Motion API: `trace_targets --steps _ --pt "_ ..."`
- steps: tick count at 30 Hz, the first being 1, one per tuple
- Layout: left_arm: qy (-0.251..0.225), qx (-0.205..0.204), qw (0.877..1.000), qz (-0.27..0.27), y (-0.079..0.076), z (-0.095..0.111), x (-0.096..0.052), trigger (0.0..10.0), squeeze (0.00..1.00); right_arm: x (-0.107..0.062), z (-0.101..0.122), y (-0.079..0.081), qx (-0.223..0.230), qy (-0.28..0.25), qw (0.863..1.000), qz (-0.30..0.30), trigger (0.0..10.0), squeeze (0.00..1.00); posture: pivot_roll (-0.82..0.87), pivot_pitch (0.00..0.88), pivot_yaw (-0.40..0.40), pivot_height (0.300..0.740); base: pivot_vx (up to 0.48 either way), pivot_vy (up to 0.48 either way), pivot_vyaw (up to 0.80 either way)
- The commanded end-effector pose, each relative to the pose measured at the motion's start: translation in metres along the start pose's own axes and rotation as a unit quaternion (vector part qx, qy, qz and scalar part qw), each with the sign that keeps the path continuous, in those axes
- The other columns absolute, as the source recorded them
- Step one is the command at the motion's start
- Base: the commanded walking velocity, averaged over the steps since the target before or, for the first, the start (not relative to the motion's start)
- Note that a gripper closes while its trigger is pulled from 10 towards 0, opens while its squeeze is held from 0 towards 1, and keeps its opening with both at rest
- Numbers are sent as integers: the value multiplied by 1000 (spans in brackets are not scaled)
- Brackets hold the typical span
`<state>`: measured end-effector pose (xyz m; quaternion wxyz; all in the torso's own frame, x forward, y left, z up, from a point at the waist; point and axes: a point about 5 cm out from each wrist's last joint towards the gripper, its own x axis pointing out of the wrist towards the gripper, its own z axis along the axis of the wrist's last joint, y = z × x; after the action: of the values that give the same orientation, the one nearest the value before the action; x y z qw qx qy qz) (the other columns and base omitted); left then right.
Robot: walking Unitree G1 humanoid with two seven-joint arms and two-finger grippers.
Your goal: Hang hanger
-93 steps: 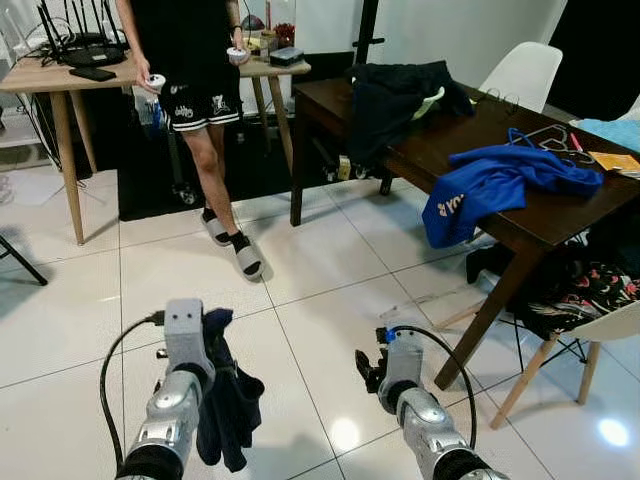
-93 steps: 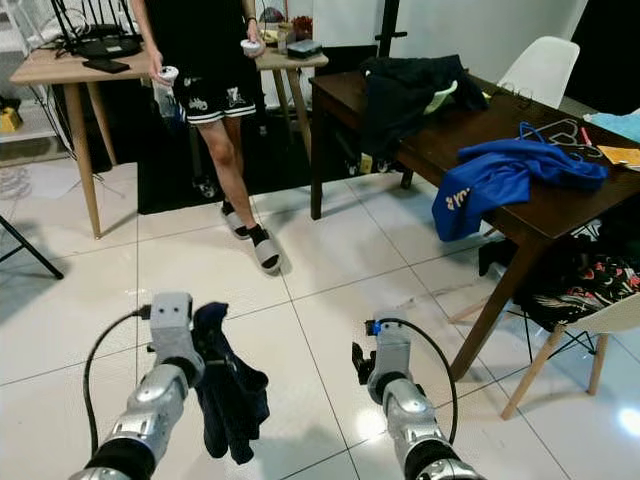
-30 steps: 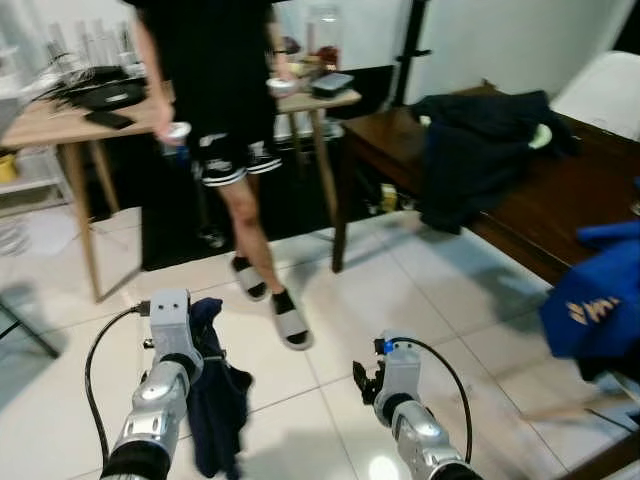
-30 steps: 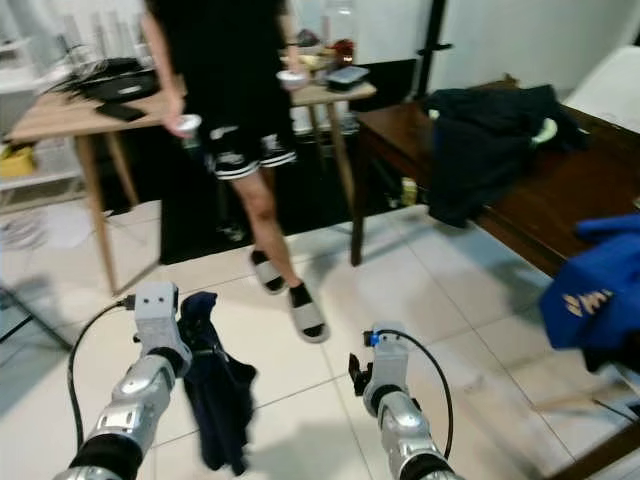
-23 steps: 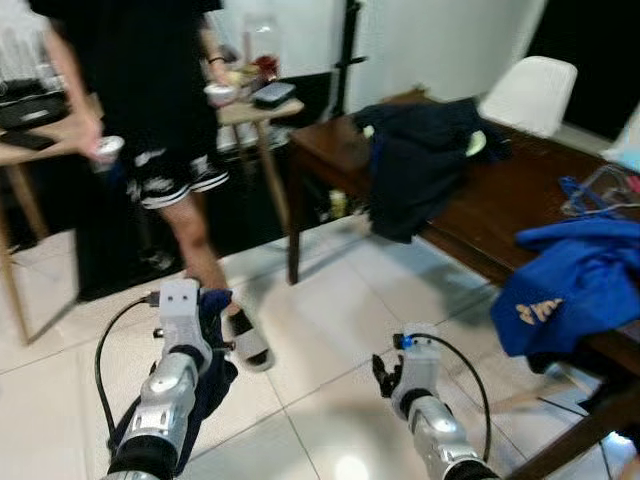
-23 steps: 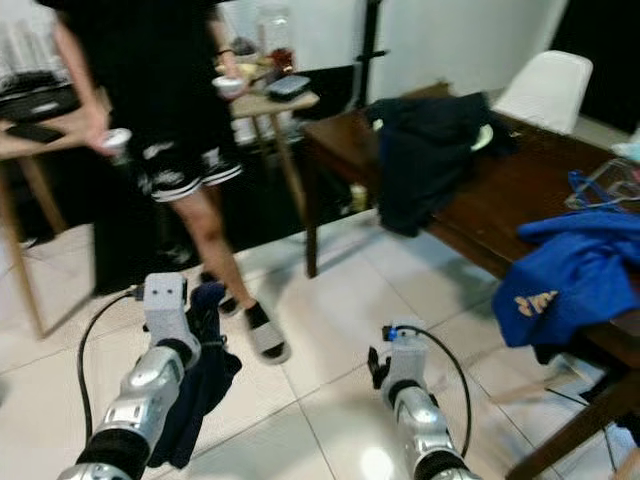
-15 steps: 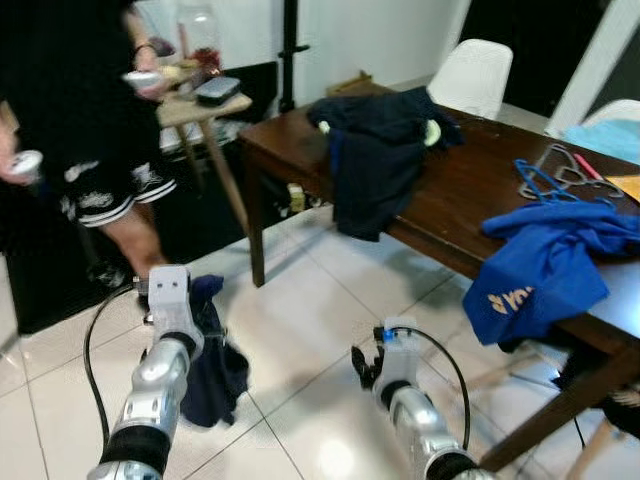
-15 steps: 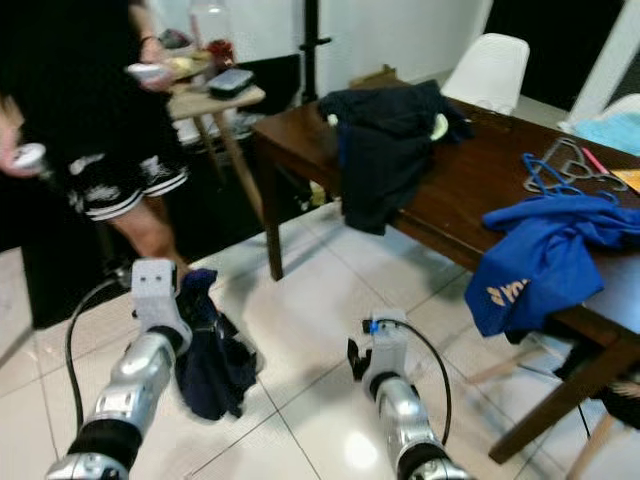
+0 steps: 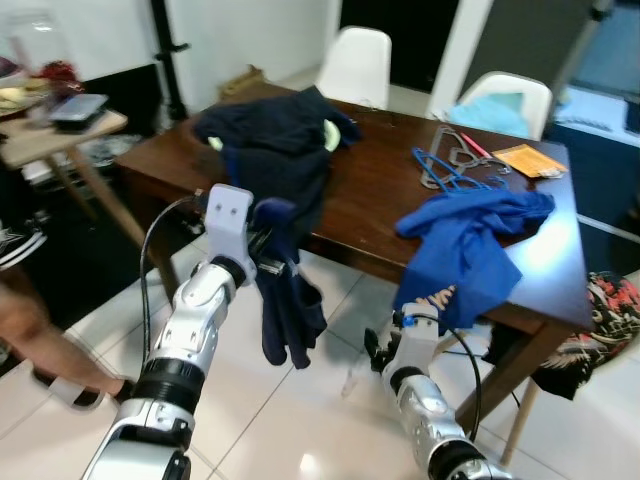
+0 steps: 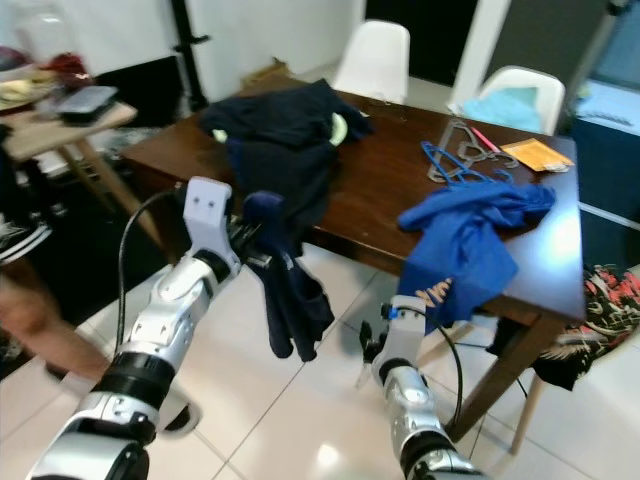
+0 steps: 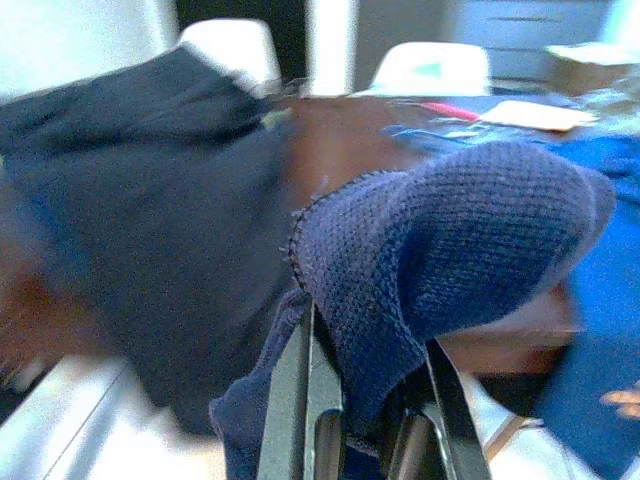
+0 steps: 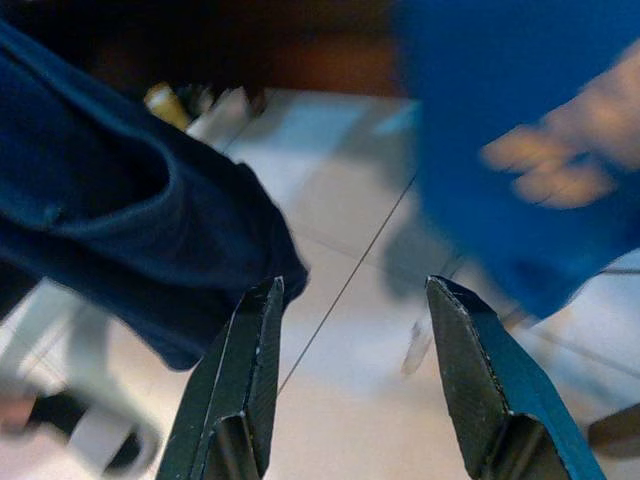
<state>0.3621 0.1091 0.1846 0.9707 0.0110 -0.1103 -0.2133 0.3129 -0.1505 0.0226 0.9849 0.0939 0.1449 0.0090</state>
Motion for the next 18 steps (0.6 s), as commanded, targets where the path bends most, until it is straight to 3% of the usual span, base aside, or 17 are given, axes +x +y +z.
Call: trace_targets --steps 1,3,6,7,8,13,17,18 --pt "-31 10 999 -37 -14 19 9 10000 0 1 5 -8 10 -11 1000 -16 10000 0 19 15 -10 740 356 0 -800" --pt "-31 10 999 -37 -14 19 9 10000 0 1 5 -8 10 -11 1000 -16 10000 0 19 15 -10 740 356 0 -800" --pt "-83 36 994 -64 -11 61 16 10000 0 0 7 -14 15 -13 999 -26 10000 0 26 19 -18 740 352 0 -800" --pt "-83 36 994 -64 -11 61 16 10000 0 0 7 -14 15 -13 999 -26 10000 0 26 19 -18 740 352 0 -800" --pt "-97 46 990 -86 -12 74 18 10000 0 0 6 -15 18 -13 999 -30 10000 0 32 21 -15 740 352 0 -800" --pt "-107 55 986 -112 -15 85 19 10000 0 -1 5 -16 22 -12 999 -33 10000 0 32 21 -15 740 352 0 -800" --pt "-145 113 976 -113 -9 117 15 10000 0 -2 13 -25 25 -44 997 -61 10000 0 30 24 -6 740 345 0 -800" --pt "-145 113 976 -113 -9 117 15 10000 0 -2 13 -25 25 -44 997 -61 10000 0 30 24 -6 740 341 0 -800"
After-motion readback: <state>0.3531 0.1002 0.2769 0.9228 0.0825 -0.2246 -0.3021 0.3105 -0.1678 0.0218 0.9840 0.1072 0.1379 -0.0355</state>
